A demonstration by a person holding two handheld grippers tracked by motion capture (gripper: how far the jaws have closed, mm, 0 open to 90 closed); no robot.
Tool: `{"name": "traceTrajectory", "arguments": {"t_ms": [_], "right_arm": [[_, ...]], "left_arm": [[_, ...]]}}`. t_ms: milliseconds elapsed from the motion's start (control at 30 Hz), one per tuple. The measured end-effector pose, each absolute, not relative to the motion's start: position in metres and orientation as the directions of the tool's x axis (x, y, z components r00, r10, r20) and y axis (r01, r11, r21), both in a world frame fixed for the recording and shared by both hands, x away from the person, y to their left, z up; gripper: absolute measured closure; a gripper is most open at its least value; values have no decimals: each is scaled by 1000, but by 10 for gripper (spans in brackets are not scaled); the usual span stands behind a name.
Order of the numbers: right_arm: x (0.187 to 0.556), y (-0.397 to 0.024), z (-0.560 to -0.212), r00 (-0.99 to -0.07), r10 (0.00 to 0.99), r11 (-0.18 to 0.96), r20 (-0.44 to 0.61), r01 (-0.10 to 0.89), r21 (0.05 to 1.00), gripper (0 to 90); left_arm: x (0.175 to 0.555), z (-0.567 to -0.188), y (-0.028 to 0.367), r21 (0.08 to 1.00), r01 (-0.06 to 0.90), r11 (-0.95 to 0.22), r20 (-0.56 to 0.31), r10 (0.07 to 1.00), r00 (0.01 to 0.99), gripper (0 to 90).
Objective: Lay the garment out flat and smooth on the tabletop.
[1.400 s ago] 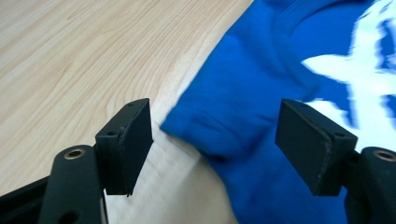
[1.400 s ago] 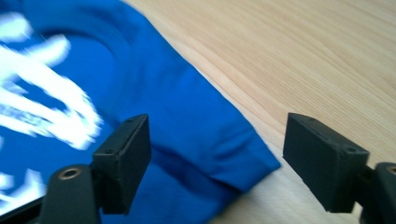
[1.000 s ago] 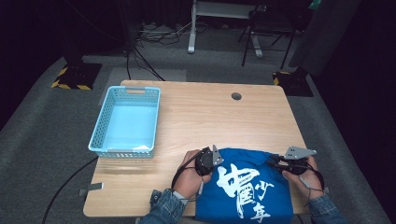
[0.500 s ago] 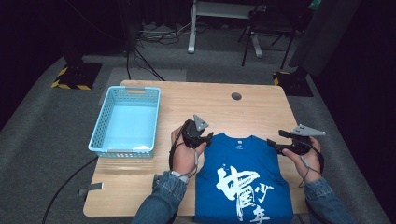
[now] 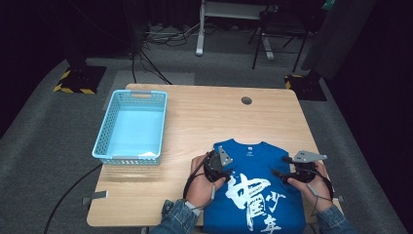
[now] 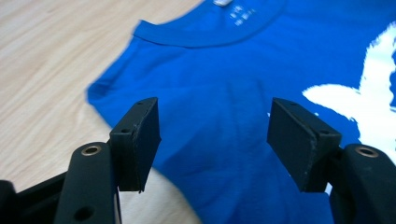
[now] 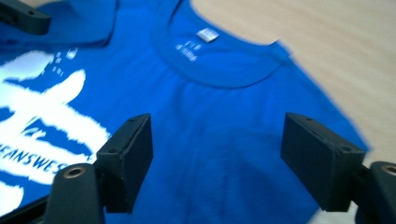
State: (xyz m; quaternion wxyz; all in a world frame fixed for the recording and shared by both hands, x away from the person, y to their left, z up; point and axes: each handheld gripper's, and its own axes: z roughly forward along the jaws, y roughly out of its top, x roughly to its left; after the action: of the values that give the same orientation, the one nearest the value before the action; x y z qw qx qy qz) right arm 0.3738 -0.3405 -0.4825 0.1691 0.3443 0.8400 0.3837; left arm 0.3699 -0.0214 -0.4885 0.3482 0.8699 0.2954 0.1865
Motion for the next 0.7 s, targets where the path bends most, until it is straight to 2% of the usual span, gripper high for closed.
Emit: {"name": "traceTrajectory", "arguments": {"t_ms": [67, 100, 167, 233, 300, 333, 400, 567, 700], "right_arm": [[374, -336, -488, -719, 695, 482, -12, 453, 750, 292], [375, -335, -491, -724, 690, 484, -4, 456, 747, 335], [380, -335, -497, -738, 674, 484, 33, 475, 735, 485], [383, -336, -499, -724, 690, 471, 23, 472, 745, 609], [384, -337, -498, -716, 698, 485, -1, 472, 736, 693], [383, -337, -498, -710, 704, 487, -13, 469, 736, 757], [382, -337, -497, -706, 707, 504, -42, 462, 730, 863], [377, -346, -492, -683, 730, 465, -29, 465, 754, 874], [370, -369, -479, -647, 762, 407, -12, 465, 786, 874]], "left_arm": [[370, -493, -27, 720, 378, -582, 99, 625, 774, 347], [372, -495, -29, 724, 377, -578, 81, 613, 786, 377], [375, -499, -33, 722, 382, -577, 71, 611, 788, 483], [378, -500, -34, 726, 396, -562, 33, 604, 796, 583], [377, -499, -35, 721, 380, -579, 67, 604, 794, 720], [376, -499, -35, 715, 374, -591, 90, 608, 789, 819], [376, -497, -34, 711, 391, -585, 86, 624, 776, 863], [375, -483, -16, 747, 393, -537, 86, 663, 744, 868], [371, -468, 15, 767, 400, -502, 103, 711, 695, 868]]}}
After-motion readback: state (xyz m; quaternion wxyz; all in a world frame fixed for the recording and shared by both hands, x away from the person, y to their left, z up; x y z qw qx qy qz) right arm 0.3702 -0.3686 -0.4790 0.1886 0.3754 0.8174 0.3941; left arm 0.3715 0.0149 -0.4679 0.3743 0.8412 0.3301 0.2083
